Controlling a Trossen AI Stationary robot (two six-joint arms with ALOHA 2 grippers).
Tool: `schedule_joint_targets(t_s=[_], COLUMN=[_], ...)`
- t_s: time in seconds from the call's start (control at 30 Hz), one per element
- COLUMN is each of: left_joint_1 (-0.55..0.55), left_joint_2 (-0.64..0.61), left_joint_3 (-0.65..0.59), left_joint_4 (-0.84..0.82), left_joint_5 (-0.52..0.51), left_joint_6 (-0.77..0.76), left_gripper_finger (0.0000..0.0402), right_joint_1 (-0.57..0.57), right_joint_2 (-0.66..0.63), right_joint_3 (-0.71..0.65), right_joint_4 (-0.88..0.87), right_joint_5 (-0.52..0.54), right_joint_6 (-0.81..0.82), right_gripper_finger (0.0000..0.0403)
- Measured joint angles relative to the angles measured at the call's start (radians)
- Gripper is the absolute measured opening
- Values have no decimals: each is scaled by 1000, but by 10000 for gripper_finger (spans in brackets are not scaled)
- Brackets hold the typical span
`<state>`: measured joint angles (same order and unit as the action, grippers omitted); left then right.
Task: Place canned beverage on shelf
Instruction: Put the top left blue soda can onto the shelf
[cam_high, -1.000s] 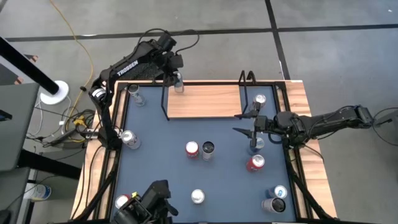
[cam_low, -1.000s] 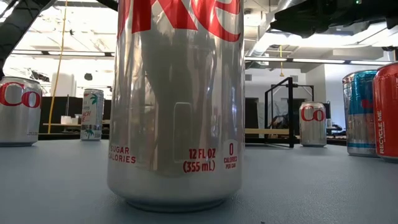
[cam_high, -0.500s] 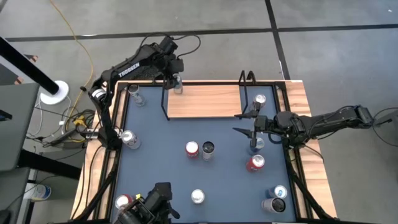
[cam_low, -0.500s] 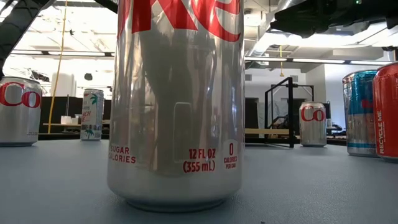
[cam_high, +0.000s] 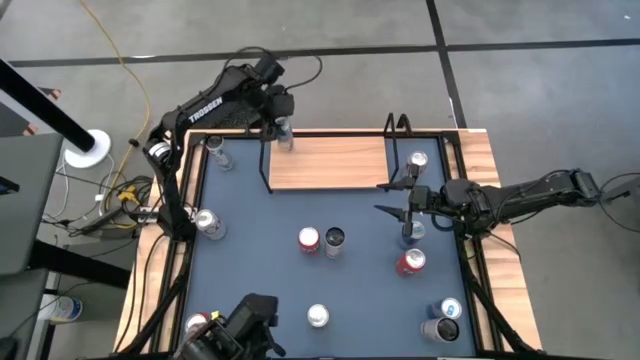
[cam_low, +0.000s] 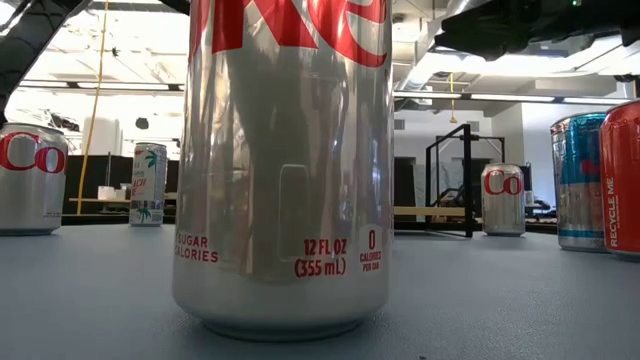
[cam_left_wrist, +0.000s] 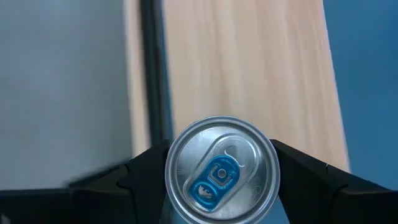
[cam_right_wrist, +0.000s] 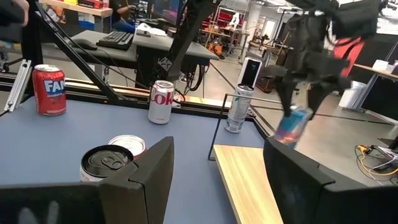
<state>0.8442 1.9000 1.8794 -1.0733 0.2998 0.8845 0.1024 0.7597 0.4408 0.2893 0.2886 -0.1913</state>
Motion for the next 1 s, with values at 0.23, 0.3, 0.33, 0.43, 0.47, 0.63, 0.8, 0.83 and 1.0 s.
schedule_joint_targets(t_s=[0.23, 0.3, 0.33, 0.43, 0.47, 0.63, 0.8, 0.83, 1.0], left_joint_1=[-2, -3, -4, -9, -14, -48, -83, -89, -118], left_joint_2=[1, 0, 0, 2, 2, 2, 1, 1, 1], left_joint_3=[22, 9, -1, -20, -25, -41, -41, -41, -41], left_joint_4=[-40, -42, -40, -57, -61, -61, -50, -40, -37], left_joint_5=[23, 29, 33, 58, 67, 54, 15, -4, -50], left_joint_6=[125, 126, 125, 112, 111, 143, 86, 59, 19], left_gripper_finger=[236, 236, 236, 236, 236, 236, 236, 237, 262], right_joint_1=[0, 0, 0, 0, 0, 0, 0, 0, 0], right_joint_2=[0, 0, 0, 0, 0, 0, 0, 0, 0], right_joint_3=[0, 0, 0, 0, 0, 0, 0, 0, 0], right_joint_4=[12, 12, 12, 12, 12, 12, 11, 11, 11], right_joint_5=[0, 0, 0, 0, 0, 1, 1, 1, 1], right_joint_6=[0, 0, 0, 0, 0, 0, 0, 0, 0], right_gripper_finger=[240, 240, 240, 240, 240, 240, 240, 240, 240])
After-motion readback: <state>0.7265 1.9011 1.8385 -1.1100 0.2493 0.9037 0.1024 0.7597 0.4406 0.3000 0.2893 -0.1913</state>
